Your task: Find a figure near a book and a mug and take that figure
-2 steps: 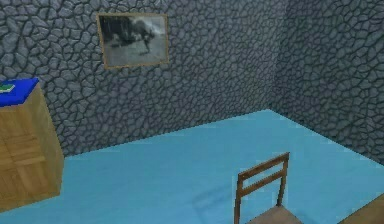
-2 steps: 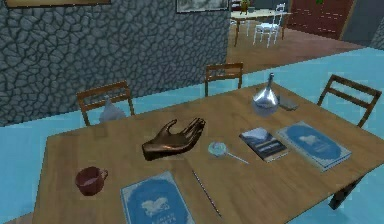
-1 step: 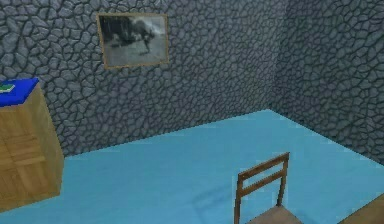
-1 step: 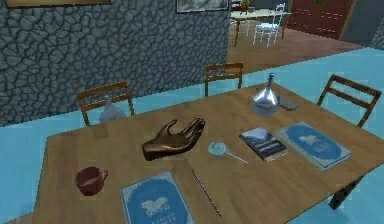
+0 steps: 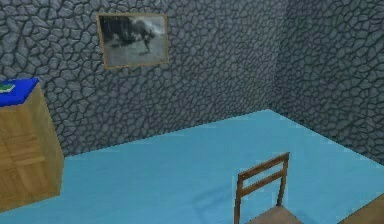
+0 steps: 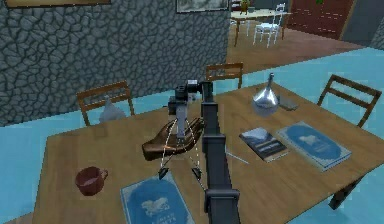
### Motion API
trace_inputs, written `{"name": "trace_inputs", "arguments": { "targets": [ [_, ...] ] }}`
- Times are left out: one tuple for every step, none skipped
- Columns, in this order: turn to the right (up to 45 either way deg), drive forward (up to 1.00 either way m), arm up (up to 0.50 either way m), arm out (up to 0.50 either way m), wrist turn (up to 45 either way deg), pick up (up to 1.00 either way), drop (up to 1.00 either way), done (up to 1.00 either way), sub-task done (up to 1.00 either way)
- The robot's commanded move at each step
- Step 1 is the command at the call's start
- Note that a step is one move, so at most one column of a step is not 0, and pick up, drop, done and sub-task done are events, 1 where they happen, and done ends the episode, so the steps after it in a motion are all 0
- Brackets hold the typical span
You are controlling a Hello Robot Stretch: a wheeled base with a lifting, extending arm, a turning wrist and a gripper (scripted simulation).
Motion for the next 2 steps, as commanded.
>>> {"name": "trace_inputs", "arguments": {
  "targets": [
    [0.0, 0.0, 0.0, 0.0, 45.0, 0.0, 0.0, 0.0, 0.0],
    [0.0, 0.0, 0.0, 0.0, 45.0, 0.0, 0.0, 0.0, 0.0]
  ]
}}
